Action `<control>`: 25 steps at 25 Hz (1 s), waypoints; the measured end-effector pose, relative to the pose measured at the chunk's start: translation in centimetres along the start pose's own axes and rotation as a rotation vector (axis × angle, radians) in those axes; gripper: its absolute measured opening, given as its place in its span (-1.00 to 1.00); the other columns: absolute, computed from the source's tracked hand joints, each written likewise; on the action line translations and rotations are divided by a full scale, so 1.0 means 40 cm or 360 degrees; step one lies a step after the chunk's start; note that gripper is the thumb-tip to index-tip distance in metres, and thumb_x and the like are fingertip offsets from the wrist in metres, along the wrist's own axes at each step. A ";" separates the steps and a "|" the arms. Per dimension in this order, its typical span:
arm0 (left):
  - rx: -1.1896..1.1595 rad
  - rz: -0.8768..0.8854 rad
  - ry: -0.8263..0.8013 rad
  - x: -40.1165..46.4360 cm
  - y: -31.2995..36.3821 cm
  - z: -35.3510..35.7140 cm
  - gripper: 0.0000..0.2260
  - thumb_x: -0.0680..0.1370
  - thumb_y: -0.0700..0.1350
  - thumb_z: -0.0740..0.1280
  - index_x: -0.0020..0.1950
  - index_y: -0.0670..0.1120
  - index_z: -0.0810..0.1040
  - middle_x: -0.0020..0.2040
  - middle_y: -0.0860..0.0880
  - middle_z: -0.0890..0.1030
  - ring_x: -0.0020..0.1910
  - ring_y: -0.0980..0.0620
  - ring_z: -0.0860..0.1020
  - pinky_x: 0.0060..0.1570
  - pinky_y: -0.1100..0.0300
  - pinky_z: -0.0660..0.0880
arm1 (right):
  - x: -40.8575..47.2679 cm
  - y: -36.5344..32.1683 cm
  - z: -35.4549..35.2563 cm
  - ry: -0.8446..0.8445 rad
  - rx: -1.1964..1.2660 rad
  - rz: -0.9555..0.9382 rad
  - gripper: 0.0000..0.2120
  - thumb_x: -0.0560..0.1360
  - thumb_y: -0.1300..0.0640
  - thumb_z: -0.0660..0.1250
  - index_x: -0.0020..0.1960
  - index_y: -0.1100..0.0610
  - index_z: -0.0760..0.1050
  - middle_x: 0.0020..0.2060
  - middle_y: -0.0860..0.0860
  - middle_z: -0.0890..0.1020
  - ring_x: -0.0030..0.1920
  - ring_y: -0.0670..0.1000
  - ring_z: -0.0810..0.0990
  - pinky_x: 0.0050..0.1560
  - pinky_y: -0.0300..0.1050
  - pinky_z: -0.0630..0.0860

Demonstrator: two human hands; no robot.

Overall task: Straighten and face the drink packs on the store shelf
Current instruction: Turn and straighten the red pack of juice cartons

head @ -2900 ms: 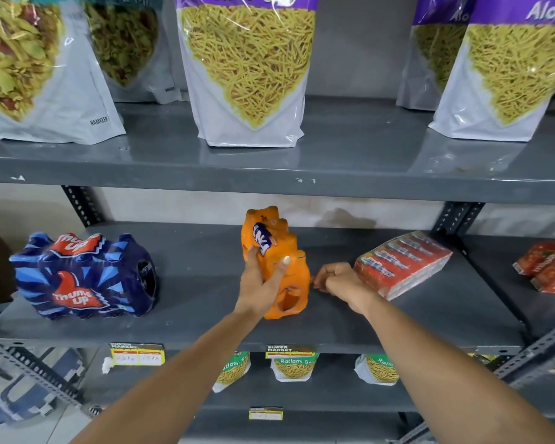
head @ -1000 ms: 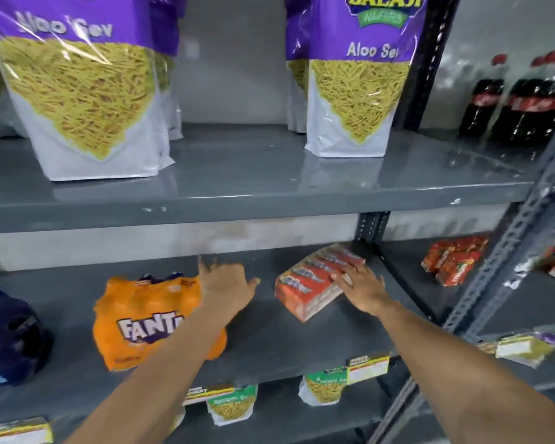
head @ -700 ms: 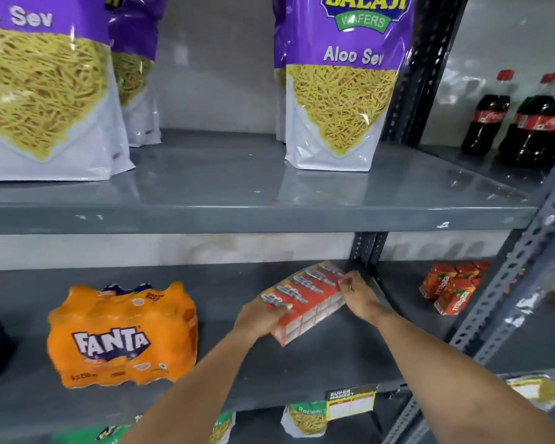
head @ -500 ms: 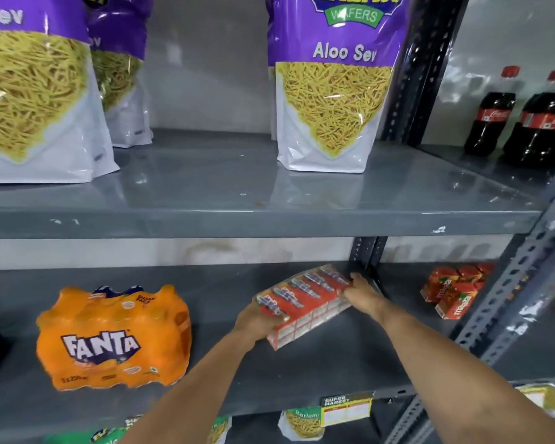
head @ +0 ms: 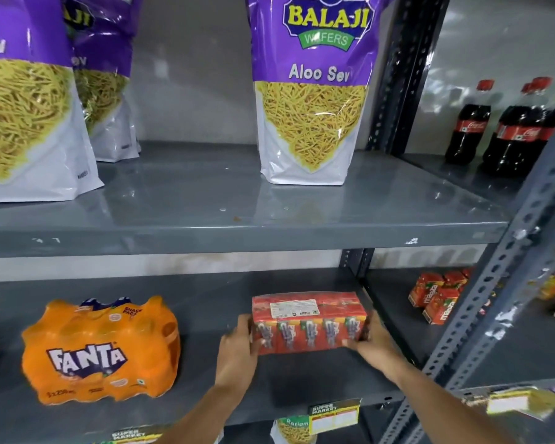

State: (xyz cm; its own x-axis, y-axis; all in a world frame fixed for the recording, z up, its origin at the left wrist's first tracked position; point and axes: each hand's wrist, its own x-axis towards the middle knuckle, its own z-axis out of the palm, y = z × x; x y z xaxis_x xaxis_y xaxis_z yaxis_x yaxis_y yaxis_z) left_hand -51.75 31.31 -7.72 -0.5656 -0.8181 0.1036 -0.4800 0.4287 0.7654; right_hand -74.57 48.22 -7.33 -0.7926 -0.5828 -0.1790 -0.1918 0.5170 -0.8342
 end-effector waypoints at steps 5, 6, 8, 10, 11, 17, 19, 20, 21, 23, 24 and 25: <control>-0.0095 -0.0345 0.0075 0.063 0.030 -0.008 -0.77 0.56 -0.13 0.33 -0.27 -0.18 0.60 -0.28 -0.11 0.66 -0.21 -0.11 0.62 -0.14 0.01 0.55 | 0.004 -0.008 -0.029 -0.0087 0.0088 0.0022 -0.45 0.50 0.52 0.12 0.32 0.03 0.41 0.01 0.05 0.66 -0.05 -0.07 0.60 -0.20 -0.26 0.47; -0.0230 -0.0405 0.0032 0.071 0.042 -0.002 -0.71 0.57 -0.13 0.29 -0.32 -0.18 0.59 -0.29 -0.14 0.65 -0.22 -0.13 0.60 -0.12 0.00 0.54 | 0.005 -0.004 -0.033 -0.0032 0.0103 0.0039 -0.49 0.49 0.54 0.05 0.23 0.09 0.49 -0.01 0.12 0.68 -0.10 -0.04 0.59 -0.25 -0.26 0.42; -0.0548 -0.0486 -0.0093 0.054 0.098 0.002 -0.71 0.60 -0.01 0.24 -0.16 -0.14 0.62 -0.17 -0.12 0.66 -0.13 -0.12 0.59 -0.05 0.03 0.49 | 0.003 -0.006 -0.033 0.0048 0.0265 0.0134 -0.56 0.49 0.54 0.00 -0.03 0.20 0.59 -0.07 0.28 0.69 -0.17 0.05 0.59 -0.25 -0.18 0.46; -0.0724 -0.0463 -0.0256 0.020 0.158 0.014 -0.75 0.56 0.12 0.28 0.11 -0.01 0.55 -0.01 -0.01 0.61 0.01 -0.04 0.56 0.06 0.14 0.42 | -0.011 -0.021 -0.026 0.0007 0.0486 0.0269 -0.59 0.43 0.57 -0.04 -0.23 0.29 0.53 -0.23 0.30 0.63 -0.25 0.11 0.58 -0.25 -0.11 0.60; -0.0759 -0.0453 -0.0292 0.003 0.179 0.022 -0.74 0.53 0.12 0.35 0.13 0.04 0.46 0.00 0.04 0.58 0.03 0.00 0.54 0.10 0.17 0.40 | -0.026 -0.034 -0.022 -0.0050 0.0548 0.0322 -0.61 0.38 0.59 -0.04 -0.25 0.31 0.49 -0.27 0.25 0.59 -0.27 0.12 0.58 -0.26 -0.09 0.64; -0.1013 -0.0546 -0.0282 0.037 0.155 0.044 -0.59 0.47 -0.21 0.46 0.25 -0.13 0.40 0.15 -0.09 0.62 0.06 -0.03 0.62 0.11 0.07 0.54 | -0.055 -0.072 0.010 -0.0525 0.0532 0.0355 -0.72 0.61 0.24 0.12 0.06 0.28 0.60 -0.18 0.23 0.71 -0.17 0.17 0.71 -0.04 0.07 0.66; -0.0828 -0.0407 -0.0435 0.066 0.157 0.027 -0.67 0.52 -0.26 0.38 0.27 -0.14 0.47 0.15 -0.11 0.63 -0.03 0.04 0.62 -0.10 0.29 0.53 | -0.039 -0.101 0.023 -0.0476 0.0564 0.0301 -0.73 0.63 0.10 0.20 0.26 0.20 0.50 -0.20 0.20 0.72 -0.18 0.16 0.72 0.00 0.08 0.67; -0.0744 -0.0319 -0.0531 0.082 0.161 0.018 -0.68 0.53 -0.28 0.35 0.28 -0.14 0.51 0.15 -0.11 0.65 -0.06 0.06 0.62 -0.13 0.33 0.54 | -0.028 -0.119 0.031 -0.0416 0.0581 0.0270 -0.67 0.62 0.05 0.24 0.33 0.18 0.43 -0.20 0.20 0.72 -0.18 0.16 0.73 -0.02 0.08 0.68; -0.0669 -0.0244 -0.0637 0.098 0.162 0.011 -0.67 0.54 -0.29 0.33 0.30 -0.13 0.53 0.14 -0.11 0.66 -0.05 0.04 0.64 -0.07 0.29 0.57 | -0.016 -0.137 0.041 -0.0371 0.0575 0.0233 -0.58 0.61 0.00 0.27 0.40 0.16 0.36 -0.19 0.20 0.73 -0.18 0.16 0.73 -0.08 0.05 0.69; -0.0545 -0.0178 -0.0816 0.137 0.165 0.002 -0.63 0.54 -0.28 0.32 0.34 -0.08 0.54 0.13 -0.10 0.67 0.03 -0.04 0.66 0.14 0.07 0.57 | 0.016 -0.166 0.056 -0.0323 0.0464 0.0150 -0.37 0.57 -0.13 0.30 0.52 0.07 0.17 -0.12 0.20 0.73 -0.18 0.14 0.74 -0.20 -0.03 0.70; -0.0496 -0.0161 -0.0906 0.150 0.169 -0.003 -0.63 0.56 -0.26 0.31 0.35 -0.02 0.53 0.13 -0.08 0.66 0.04 -0.04 0.66 0.17 0.05 0.57 | 0.033 -0.175 0.057 -0.0284 0.0358 0.0101 -0.30 0.53 -0.20 0.32 0.53 0.01 0.14 -0.05 0.18 0.73 -0.13 0.13 0.74 -0.17 -0.02 0.70; -0.0441 -0.0129 -0.1006 0.157 0.177 -0.013 -0.64 0.57 -0.24 0.30 0.33 0.06 0.51 0.13 -0.05 0.65 0.01 0.00 0.67 0.13 0.11 0.58 | 0.049 -0.182 0.054 -0.0246 0.0268 0.0056 -0.26 0.47 -0.26 0.35 0.52 -0.03 0.16 0.07 0.14 0.69 -0.03 0.13 0.72 -0.05 0.05 0.69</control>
State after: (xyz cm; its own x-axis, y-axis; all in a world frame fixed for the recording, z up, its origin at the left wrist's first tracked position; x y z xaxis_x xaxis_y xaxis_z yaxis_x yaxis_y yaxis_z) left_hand -58.36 29.01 -1.31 -0.8577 -0.4273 -0.2859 -0.3956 0.1933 0.8979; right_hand -73.47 41.97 -2.75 -0.6965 -0.6623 -0.2763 -0.0563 0.4343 -0.8990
